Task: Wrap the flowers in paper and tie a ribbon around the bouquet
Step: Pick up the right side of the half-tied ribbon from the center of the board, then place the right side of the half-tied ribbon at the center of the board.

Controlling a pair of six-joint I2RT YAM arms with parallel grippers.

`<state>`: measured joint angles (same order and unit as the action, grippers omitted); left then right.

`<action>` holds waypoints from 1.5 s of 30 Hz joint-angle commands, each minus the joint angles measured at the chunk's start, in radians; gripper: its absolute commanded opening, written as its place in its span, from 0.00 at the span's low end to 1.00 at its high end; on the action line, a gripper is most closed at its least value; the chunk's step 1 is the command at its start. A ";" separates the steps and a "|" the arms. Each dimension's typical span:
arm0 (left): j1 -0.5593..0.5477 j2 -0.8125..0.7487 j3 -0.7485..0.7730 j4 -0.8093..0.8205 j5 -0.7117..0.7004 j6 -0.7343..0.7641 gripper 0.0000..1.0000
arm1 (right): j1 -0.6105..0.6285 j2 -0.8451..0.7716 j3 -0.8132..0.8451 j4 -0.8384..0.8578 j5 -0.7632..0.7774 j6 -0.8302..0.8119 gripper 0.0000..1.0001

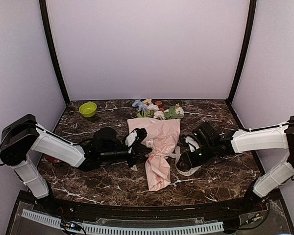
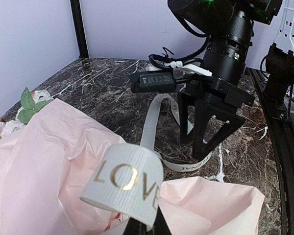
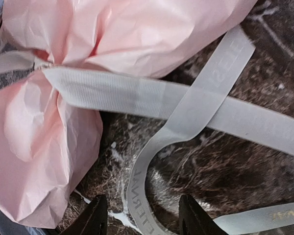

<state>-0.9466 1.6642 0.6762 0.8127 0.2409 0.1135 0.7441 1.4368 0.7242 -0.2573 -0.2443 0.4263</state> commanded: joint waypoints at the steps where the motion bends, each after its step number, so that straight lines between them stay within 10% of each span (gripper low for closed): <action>1: -0.003 -0.005 0.008 -0.007 -0.012 0.015 0.00 | 0.060 0.021 -0.003 0.056 -0.004 0.071 0.50; 6: -0.004 -0.015 0.003 -0.013 -0.023 0.017 0.00 | 0.121 0.112 0.034 -0.025 0.091 0.032 0.47; 12: -0.004 -0.032 -0.006 -0.001 -0.015 0.016 0.00 | 0.121 0.145 0.101 -0.158 0.157 -0.034 0.00; 21: -0.006 -0.044 -0.014 0.004 -0.015 0.002 0.00 | -0.161 -0.113 0.431 -0.236 0.341 -0.172 0.00; 33: -0.035 -0.077 -0.037 -0.021 -0.036 0.040 0.00 | 0.200 0.599 1.500 -0.292 -0.010 -0.193 0.00; 39: -0.053 -0.081 -0.057 -0.017 -0.043 0.044 0.00 | 0.304 0.752 1.629 -0.259 -0.058 -0.119 0.00; 45: -0.056 -0.074 -0.060 -0.010 -0.042 0.040 0.00 | 0.314 0.730 1.545 -0.263 -0.014 -0.116 0.44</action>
<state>-0.9981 1.6192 0.6277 0.8047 0.2008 0.1463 1.0737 2.2208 2.2749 -0.5323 -0.2794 0.3046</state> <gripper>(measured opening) 0.006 0.308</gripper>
